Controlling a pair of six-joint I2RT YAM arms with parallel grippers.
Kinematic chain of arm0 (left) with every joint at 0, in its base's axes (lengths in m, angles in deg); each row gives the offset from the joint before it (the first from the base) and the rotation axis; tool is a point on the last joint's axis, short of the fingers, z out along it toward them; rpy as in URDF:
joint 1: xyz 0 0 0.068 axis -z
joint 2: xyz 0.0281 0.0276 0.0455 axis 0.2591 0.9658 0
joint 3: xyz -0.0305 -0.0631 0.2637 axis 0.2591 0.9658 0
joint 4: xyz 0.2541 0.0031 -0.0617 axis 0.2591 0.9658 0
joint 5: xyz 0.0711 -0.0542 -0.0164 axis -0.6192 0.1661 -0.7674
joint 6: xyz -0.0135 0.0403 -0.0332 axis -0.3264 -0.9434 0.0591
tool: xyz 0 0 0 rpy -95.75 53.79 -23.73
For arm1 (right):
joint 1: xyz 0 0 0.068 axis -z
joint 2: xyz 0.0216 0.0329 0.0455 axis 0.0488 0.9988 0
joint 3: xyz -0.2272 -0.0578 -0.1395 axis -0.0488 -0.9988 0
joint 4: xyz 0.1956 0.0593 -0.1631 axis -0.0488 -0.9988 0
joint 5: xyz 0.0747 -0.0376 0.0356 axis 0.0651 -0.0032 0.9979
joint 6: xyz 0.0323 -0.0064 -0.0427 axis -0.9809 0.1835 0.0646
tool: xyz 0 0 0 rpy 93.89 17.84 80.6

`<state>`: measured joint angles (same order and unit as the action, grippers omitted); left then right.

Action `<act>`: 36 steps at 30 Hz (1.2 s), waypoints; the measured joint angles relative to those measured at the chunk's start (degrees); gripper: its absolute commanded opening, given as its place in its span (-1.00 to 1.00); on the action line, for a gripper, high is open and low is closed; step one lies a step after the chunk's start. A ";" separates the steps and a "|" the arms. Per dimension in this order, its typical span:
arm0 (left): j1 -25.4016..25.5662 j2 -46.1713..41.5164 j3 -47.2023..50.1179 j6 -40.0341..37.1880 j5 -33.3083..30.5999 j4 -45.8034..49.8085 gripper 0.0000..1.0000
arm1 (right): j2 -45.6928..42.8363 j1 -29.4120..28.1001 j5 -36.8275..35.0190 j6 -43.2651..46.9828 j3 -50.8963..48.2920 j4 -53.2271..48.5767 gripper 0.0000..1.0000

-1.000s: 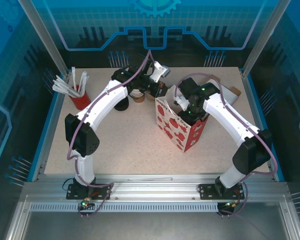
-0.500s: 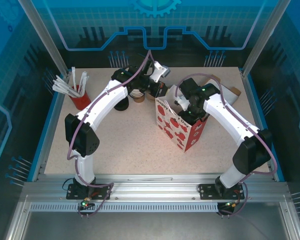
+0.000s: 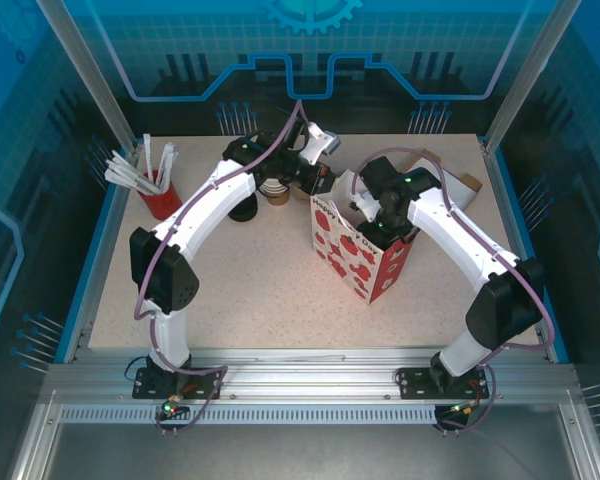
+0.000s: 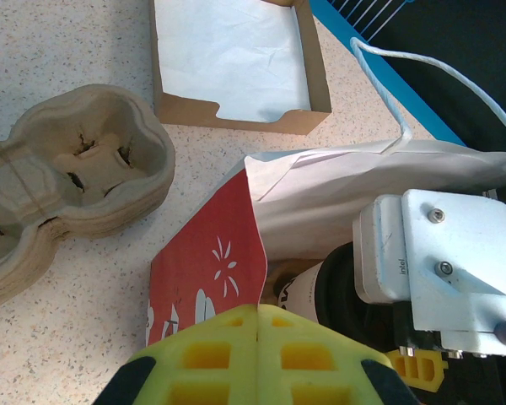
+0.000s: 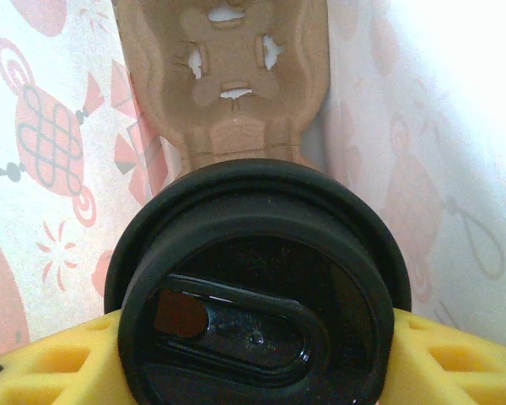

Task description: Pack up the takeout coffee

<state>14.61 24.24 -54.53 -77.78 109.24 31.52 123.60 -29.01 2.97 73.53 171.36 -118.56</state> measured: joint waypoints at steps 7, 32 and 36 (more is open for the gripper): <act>0.00 0.00 0.00 0.00 0.00 0.02 -1.00 | 0.00 0.04 0.33 0.00 0.00 0.00 -0.42; 0.00 0.00 0.00 0.00 0.00 0.02 -1.00 | -0.55 0.02 0.33 -0.02 0.07 -0.39 -0.42; 0.00 0.00 0.00 -0.02 0.00 0.02 -1.00 | -1.40 -0.04 0.33 -0.04 0.55 -1.27 -0.42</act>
<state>14.61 24.24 -54.53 -77.80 109.24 31.55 122.20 -29.06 3.29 73.49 171.91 -119.83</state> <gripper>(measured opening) 0.059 0.623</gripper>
